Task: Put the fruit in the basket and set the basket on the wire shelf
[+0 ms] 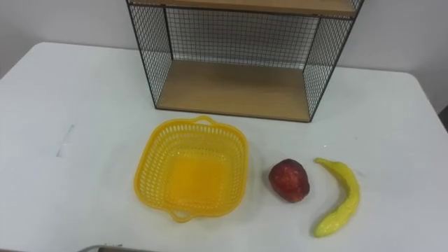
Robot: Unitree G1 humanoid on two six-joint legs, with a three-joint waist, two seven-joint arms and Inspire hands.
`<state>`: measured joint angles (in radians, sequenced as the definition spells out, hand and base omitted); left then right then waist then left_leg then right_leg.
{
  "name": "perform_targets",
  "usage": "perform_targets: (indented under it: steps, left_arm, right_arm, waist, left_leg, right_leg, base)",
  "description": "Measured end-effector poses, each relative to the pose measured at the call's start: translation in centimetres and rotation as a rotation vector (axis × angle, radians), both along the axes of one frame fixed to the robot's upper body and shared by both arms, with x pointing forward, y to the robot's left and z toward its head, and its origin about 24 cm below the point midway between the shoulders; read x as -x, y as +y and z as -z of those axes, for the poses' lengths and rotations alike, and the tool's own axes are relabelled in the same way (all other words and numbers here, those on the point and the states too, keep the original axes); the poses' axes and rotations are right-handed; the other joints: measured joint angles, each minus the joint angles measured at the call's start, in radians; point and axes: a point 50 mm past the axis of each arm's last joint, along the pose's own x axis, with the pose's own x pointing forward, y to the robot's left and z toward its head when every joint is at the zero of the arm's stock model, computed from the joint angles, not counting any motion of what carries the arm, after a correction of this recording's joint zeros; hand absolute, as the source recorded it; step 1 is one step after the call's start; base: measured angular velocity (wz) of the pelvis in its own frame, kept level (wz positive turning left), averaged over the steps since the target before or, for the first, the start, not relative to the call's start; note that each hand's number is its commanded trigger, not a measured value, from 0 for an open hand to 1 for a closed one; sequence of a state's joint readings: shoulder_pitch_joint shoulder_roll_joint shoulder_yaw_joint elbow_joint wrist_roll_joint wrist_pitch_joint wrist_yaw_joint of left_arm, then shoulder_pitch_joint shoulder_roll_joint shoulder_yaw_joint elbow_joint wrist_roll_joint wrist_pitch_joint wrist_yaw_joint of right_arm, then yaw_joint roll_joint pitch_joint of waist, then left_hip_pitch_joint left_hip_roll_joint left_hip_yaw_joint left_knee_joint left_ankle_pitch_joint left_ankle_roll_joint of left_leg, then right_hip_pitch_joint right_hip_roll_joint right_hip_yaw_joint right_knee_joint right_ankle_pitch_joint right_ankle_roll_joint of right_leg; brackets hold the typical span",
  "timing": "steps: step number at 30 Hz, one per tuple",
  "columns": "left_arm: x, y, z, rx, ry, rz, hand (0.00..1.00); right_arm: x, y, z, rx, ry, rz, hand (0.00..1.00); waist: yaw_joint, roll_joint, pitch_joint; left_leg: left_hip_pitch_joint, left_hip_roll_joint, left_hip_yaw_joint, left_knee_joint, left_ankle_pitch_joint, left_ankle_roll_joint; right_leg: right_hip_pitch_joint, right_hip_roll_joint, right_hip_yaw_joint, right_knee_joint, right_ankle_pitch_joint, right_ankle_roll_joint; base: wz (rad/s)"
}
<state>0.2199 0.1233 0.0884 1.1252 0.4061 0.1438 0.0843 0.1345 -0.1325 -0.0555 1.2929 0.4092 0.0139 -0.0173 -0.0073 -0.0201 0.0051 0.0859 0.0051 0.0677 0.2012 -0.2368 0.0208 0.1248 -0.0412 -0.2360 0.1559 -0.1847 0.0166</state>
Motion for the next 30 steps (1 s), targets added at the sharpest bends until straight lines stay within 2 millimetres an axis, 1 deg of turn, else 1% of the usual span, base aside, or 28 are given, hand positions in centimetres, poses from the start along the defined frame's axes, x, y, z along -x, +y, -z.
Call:
perform_targets:
  steps: [2,4,6,7,9,10,12,16,17,18,19,20,22,24,25,26,27,28,29,30]
  left_arm:
    - [0.6,-0.1,0.0,0.0,0.007,-0.025,0.0]
    - [0.6,-0.1,0.0,0.0,-0.003,-0.047,0.0]
    - [1.0,0.3,-0.1,-0.014,-0.022,-0.089,0.0]
    - [1.1,0.3,-0.1,-0.019,-0.028,-0.098,0.0]
    - [1.1,0.6,-0.2,-0.04,-0.045,-0.109,0.0]
    - [1.1,0.6,-0.2,-0.042,-0.05,-0.113,0.0]
    - [1.0,0.9,-0.3,-0.045,-0.072,-0.139,0.0]
    - [1.0,1.2,-0.4,-0.053,-0.079,-0.146,0.0]
    - [1.0,1.3,-0.5,-0.057,-0.083,-0.145,0.0]
    - [0.9,1.4,-0.5,-0.071,-0.091,-0.147,0.0]
    - [0.7,1.5,-0.6,-0.078,-0.097,-0.148,0.0]
    - [0.5,1.7,-0.6,-0.086,-0.108,-0.147,0.0]
    - [0.8,2.0,-0.7,-0.095,-0.108,-0.146,0.0]
    - [0.7,2.3,-0.9,-0.113,-0.121,-0.14,0.0]
    - [0.6,2.4,-1.0,-0.116,-0.124,-0.139,0.0]
    - [0.5,2.7,-1.1,-0.123,-0.129,-0.137,0.0]
    - [0.2,3.0,-1.2,-0.131,-0.144,-0.143,0.0]
    - [0.1,3.1,-1.3,-0.135,-0.153,-0.148,0.0]
    - [-0.1,3.2,-1.4,-0.14,-0.169,-0.145,0.0]
    - [-0.4,3.4,-1.6,-0.146,-0.189,-0.138,0.0]
  right_arm:
    - [0.4,-0.1,0.0,-0.009,-0.01,0.113,0.0]
    - [1.2,-0.4,-0.1,-0.01,-0.018,0.25,0.0]
    - [1.8,-0.8,-0.2,-0.003,-0.044,0.446,0.0]
    - [1.8,-1.0,-0.2,0.0,-0.052,0.496,0.0]
    - [2.0,-1.5,-0.3,0.014,-0.082,0.687,0.0]
    - [2.1,-1.6,-0.4,0.018,-0.088,0.73,0.0]
    - [2.2,-2.0,-0.5,0.03,-0.114,0.895,0.0]
    - [2.5,-3.1,-0.9,0.062,-0.155,1.079,0.0]
    - [2.4,-3.5,-1.1,0.076,-0.173,1.162,0.0]
    - [2.5,-3.9,-1.3,0.091,-0.191,1.243,0.0]
    - [2.4,-4.1,-1.4,0.097,-0.198,1.273,0.0]
    - [2.4,-4.5,-1.6,0.113,-0.204,1.331,0.0]
    - [2.1,-5.4,-2.0,0.146,-0.217,1.393,0.0]
    - [1.2,-6.7,-2.8,0.191,-0.256,1.455,0.0]
    - [1.1,-7.0,-3.0,0.203,-0.262,1.465,0.0]
    - [0.6,-7.7,-3.5,0.222,-0.282,1.49,0.0]
    - [0.0,-8.5,-4.3,0.245,-0.313,1.512,0.0]
    - [-0.2,-9.0,-4.7,0.262,-0.33,1.519,0.0]
    - [-0.9,-9.9,-5.7,0.307,-0.363,1.521,0.0]
    - [-1.9,-10.9,-7.1,0.356,-0.416,1.496,0.0]
  waist:
    - [-0.011,0.001,0.0001]
    - [-0.025,0.001,0.0002]
    - [-0.041,0.001,-0.0001]
    - [-0.044,0.001,-0.0003]
    - [-0.074,0.0,-0.002]
    - [-0.077,0.0,-0.003]
    - [-0.091,0.0,-0.0043]
    - [-0.116,-0.001,-0.0077]
    - [-0.128,-0.003,-0.0094]
    - [-0.13,-0.004,-0.0101]
    - [-0.133,-0.005,-0.011]
    - [-0.136,-0.01,-0.0139]
    - [-0.143,-0.015,-0.016]
    - [-0.163,-0.019,-0.0146]
    - [-0.169,-0.023,-0.0152]
    - [-0.18,-0.027,-0.0146]
    - [-0.185,-0.028,-0.0128]
    - [-0.185,-0.03,-0.0132]
    - [-0.185,-0.031,-0.0124]
    - [-0.184,-0.033,-0.0135]
  left_leg:
    - [-0.002,0.001,0.003,-0.003,0.0,0.0]
    - [-0.002,0.001,0.006,-0.003,0.0,0.0]
    - [-0.002,0.001,0.01,-0.001,0.0,0.0]
    - [-0.002,0.001,0.012,0.0,0.0,0.0]
    - [-0.002,0.0,0.014,0.003,0.0,0.0]
    - [-0.002,0.0,0.015,0.003,0.0,0.0]
    - [0.006,0.0,0.024,-0.002,0.0,0.001]
    - [0.013,0.001,0.033,-0.003,0.0,0.001]
    - [0.012,0.001,0.035,-0.003,0.0,0.001]
    - [0.013,0.003,0.04,-0.003,0.0,0.001]
    - [0.013,0.003,0.041,-0.003,0.0,0.001]
    - [0.013,0.003,0.044,-0.004,0.0,0.001]
    - [0.012,0.004,0.055,-0.004,0.0,0.001]
    - [0.009,0.004,0.062,-0.004,0.0,0.001]
    - [0.009,0.003,0.062,-0.004,0.0,0.001]
    - [0.01,0.003,0.063,-0.004,0.0,0.001]
    - [0.01,0.003,0.065,-0.01,0.0,0.001]
    - [0.011,0.003,0.066,-0.013,0.0,0.001]
    - [0.011,0.002,0.067,-0.015,0.0,0.002]
    - [0.007,0.002,0.068,-0.016,0.001,0.002]
  right_leg:
    - [-0.003,0.001,0.005,0.002,0.0,0.0]
    - [-0.006,0.002,0.012,0.003,0.0,0.0]
    - [-0.01,0.002,0.015,0.008,0.0,0.0]
    - [-0.012,0.002,0.016,0.011,0.0,-0.001]
    - [-0.012,-0.001,0.017,0.012,0.0,-0.001]
    - [-0.011,0.0,0.02,0.012,0.0,0.0]
    - [-0.011,0.002,0.04,0.011,-0.001,0.0]
    - [-0.014,0.003,0.049,0.015,-0.002,0.0]
    - [-0.02,0.003,0.052,0.017,-0.002,0.0]
    - [-0.024,0.004,0.059,0.017,-0.002,0.0]
    - [-0.026,0.004,0.062,0.018,-0.002,0.0]
    - [-0.029,0.005,0.068,0.02,-0.002,0.0]
    - [-0.037,0.005,0.079,0.035,-0.002,-0.001]
    - [-0.041,0.005,0.085,0.039,-0.002,-0.001]
    - [-0.041,0.005,0.085,0.04,-0.002,0.0]
    - [-0.042,0.005,0.085,0.04,-0.004,0.0]
    - [-0.042,0.005,0.089,0.04,-0.005,0.001]
    - [-0.043,0.005,0.092,0.041,-0.006,0.001]
    - [-0.05,0.005,0.097,0.049,-0.007,0.001]
    - [-0.057,0.005,0.098,0.049,-0.007,0.001]
  base:
    - [-0.07]
    - [-0.07]
    - [-0.04]
    - [-0.05]
    - [0.0]
    - [-0.07]
    - [-0.12]
    - [-0.08]
    - [-0.1]
    - [-0.12]
    - [-0.14]
    - [-0.13]
    - [-0.13]
    - [-0.08]
    - [-0.04]
    - [0.0]
    - [-0.04]
    - [-0.08]
    - [-0.11]
    - [-0.09]
